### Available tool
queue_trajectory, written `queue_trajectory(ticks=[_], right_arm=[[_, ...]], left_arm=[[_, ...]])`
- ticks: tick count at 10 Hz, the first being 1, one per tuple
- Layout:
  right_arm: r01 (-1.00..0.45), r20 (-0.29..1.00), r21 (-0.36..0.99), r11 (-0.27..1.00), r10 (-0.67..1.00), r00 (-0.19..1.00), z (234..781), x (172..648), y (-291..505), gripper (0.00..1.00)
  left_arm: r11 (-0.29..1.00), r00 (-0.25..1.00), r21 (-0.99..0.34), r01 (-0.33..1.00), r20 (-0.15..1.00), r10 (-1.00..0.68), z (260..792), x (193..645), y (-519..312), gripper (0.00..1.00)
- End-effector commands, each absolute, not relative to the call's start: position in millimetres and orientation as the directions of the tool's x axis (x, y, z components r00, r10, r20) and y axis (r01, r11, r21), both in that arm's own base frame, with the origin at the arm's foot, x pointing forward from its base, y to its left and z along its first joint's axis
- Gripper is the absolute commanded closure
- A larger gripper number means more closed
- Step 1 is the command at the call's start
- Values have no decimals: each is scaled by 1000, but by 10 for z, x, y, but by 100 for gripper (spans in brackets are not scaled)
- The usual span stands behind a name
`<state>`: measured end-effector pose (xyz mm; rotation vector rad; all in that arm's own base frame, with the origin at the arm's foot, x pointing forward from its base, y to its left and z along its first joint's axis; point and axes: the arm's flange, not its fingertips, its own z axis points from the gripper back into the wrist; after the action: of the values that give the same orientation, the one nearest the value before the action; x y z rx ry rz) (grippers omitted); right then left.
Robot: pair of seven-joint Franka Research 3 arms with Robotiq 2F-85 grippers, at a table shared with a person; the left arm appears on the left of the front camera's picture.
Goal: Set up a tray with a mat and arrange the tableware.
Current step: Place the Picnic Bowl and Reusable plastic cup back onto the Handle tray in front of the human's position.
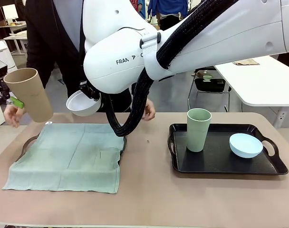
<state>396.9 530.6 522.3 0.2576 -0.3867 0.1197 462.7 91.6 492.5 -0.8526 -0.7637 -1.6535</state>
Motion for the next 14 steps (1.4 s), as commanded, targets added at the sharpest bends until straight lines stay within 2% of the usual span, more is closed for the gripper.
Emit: queue_trajectory(ticks=[1,13,14], right_arm=[[-172,397,211,962,76,914,5225,3966,5303,100],[-172,397,211,962,76,914,5225,3966,5303,100],[-164,387,225,960,66,920,5223,3969,5306,93]], left_arm=[[-222,-177,68,973,836,-519,4958,4635,919,64],[-222,-177,68,973,836,-519,4958,4635,919,64],[-220,-170,62,973,841,-514,4925,4627,917,15]])
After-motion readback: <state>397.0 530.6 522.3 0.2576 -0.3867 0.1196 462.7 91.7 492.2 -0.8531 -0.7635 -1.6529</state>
